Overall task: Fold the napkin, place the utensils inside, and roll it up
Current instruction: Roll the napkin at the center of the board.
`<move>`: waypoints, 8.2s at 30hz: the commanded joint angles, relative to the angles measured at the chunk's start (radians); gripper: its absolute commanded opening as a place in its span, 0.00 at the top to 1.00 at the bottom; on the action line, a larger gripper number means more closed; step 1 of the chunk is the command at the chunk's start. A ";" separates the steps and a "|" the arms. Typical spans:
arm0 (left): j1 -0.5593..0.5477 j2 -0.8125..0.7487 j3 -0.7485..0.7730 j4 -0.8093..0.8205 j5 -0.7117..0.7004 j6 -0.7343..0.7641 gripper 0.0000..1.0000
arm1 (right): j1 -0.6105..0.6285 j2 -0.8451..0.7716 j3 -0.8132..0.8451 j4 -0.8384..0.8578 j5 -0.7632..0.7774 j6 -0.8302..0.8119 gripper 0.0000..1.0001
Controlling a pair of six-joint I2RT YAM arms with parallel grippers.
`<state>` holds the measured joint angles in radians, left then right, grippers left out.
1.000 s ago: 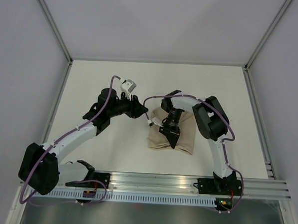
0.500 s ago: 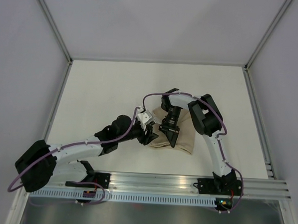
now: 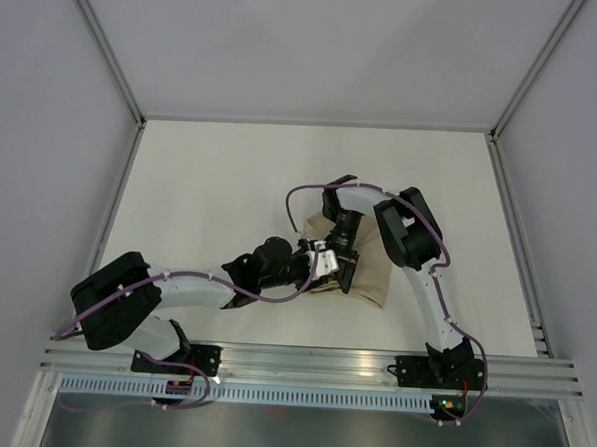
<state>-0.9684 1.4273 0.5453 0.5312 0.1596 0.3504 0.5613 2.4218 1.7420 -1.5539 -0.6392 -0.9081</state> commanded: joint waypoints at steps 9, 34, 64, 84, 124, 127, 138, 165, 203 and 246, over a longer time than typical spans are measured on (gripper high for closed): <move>-0.092 0.085 0.054 0.020 -0.017 0.186 0.43 | -0.024 0.068 0.025 0.299 0.084 -0.035 1.00; -0.131 0.249 0.143 -0.033 -0.049 0.286 0.44 | -0.032 0.088 0.063 0.284 0.085 -0.032 1.00; -0.084 0.173 0.035 -0.017 -0.057 0.164 0.45 | -0.038 0.091 0.056 0.284 0.087 -0.037 1.00; -0.081 0.220 0.085 0.024 -0.032 0.179 0.45 | -0.038 0.097 0.060 0.281 0.093 -0.037 1.00; -0.092 0.314 0.140 -0.008 0.041 0.095 0.98 | -0.041 0.089 0.056 0.293 0.087 -0.031 0.99; -0.087 0.315 0.156 -0.039 0.050 0.065 0.98 | -0.044 0.065 0.054 0.293 0.069 -0.029 0.87; -0.056 0.323 0.239 -0.201 0.095 -0.057 0.98 | -0.073 -0.067 0.057 0.304 0.035 0.018 0.53; 0.128 0.242 0.168 -0.077 0.397 -0.255 0.98 | -0.336 -0.639 -0.413 0.780 0.003 0.166 0.50; 0.214 0.364 0.077 0.208 0.534 -0.461 0.98 | -0.029 -1.092 -1.091 1.351 0.056 0.147 0.41; 0.240 0.377 0.048 0.228 0.506 -0.458 0.98 | 0.143 -1.106 -1.214 1.496 0.211 -0.120 0.40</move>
<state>-0.7341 1.7908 0.5842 0.7204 0.6643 -0.0971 0.6952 1.2968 0.4927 -0.0822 -0.4377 -0.9787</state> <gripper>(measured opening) 0.033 0.608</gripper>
